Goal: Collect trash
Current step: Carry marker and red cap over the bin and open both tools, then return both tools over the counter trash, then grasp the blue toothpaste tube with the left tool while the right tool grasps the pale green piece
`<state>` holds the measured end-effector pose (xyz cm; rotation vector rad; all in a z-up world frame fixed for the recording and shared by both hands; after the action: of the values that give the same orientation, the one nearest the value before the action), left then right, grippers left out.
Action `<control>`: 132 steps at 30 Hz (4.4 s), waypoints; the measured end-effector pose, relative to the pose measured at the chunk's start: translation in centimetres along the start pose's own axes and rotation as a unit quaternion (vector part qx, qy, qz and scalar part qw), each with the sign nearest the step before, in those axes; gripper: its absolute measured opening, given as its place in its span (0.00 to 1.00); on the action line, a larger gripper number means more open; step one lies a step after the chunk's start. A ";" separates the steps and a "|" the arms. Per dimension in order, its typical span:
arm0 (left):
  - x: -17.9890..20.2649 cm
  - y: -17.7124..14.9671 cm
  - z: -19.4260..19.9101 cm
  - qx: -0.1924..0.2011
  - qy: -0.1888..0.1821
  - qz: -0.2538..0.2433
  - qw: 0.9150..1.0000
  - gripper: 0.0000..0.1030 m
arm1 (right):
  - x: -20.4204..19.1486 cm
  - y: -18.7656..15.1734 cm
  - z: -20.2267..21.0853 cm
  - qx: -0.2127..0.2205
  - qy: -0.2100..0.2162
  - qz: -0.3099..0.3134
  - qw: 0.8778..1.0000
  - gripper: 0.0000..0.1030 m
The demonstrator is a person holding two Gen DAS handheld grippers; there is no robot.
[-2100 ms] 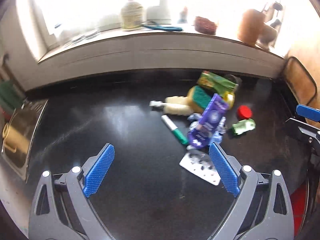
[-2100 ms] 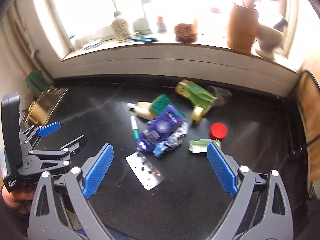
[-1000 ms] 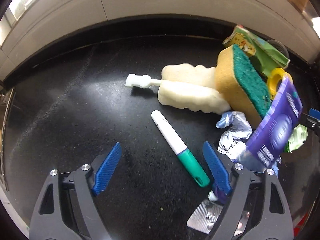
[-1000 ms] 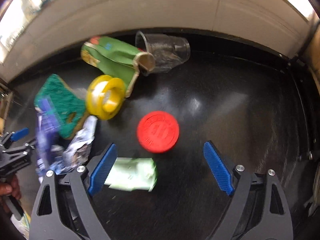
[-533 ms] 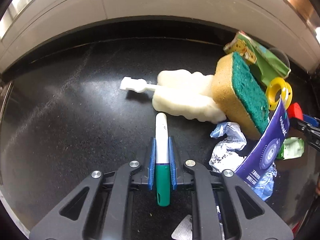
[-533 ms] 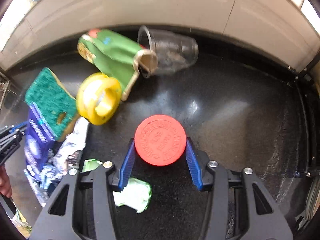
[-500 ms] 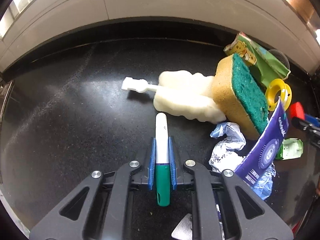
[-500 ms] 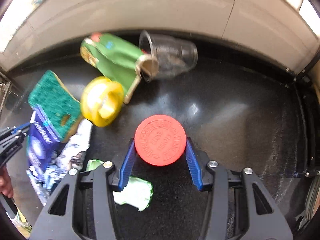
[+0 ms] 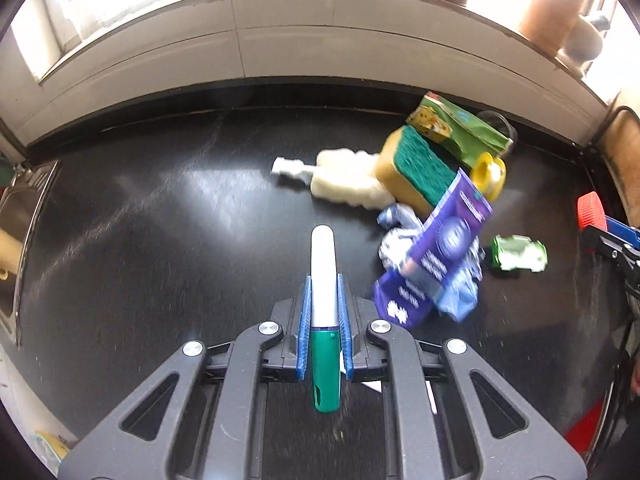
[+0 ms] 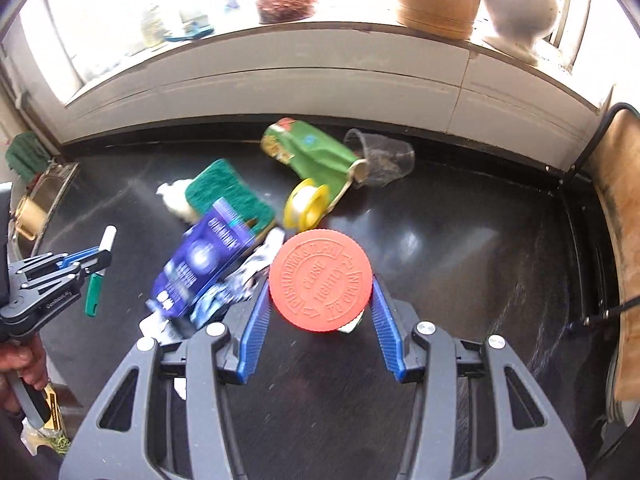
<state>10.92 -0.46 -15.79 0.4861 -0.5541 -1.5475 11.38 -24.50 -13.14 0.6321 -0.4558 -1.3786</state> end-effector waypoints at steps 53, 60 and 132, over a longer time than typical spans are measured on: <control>-39.8 -41.2 14.4 0.021 0.256 0.423 0.869 0.12 | -71.4 -25.7 -1.7 -0.208 0.404 0.446 0.771 0.48; -40.7 -41.8 14.3 0.008 0.259 0.418 0.871 0.33 | -72.1 -25.3 -1.3 -0.202 0.409 0.444 0.771 0.65; 8.4 -2.3 -7.7 -0.020 -0.136 -0.162 0.977 0.46 | -1.0 -6.8 -9.4 -0.096 0.107 0.164 0.976 0.36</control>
<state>13.42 -9.18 -23.06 0.3465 -0.6754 -1.9517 12.10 -22.66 -24.60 0.5131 -0.2354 -1.0137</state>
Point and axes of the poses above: each gripper's, at about its wrist camera, not at the fingertips, and z roughly against the way its jaws point, x to its right, y to its top, the point moved 9 cm from there along -z, roughly the way its jaws point, and after that the axes turned 12 degrees about x, right-handed, at the moved point
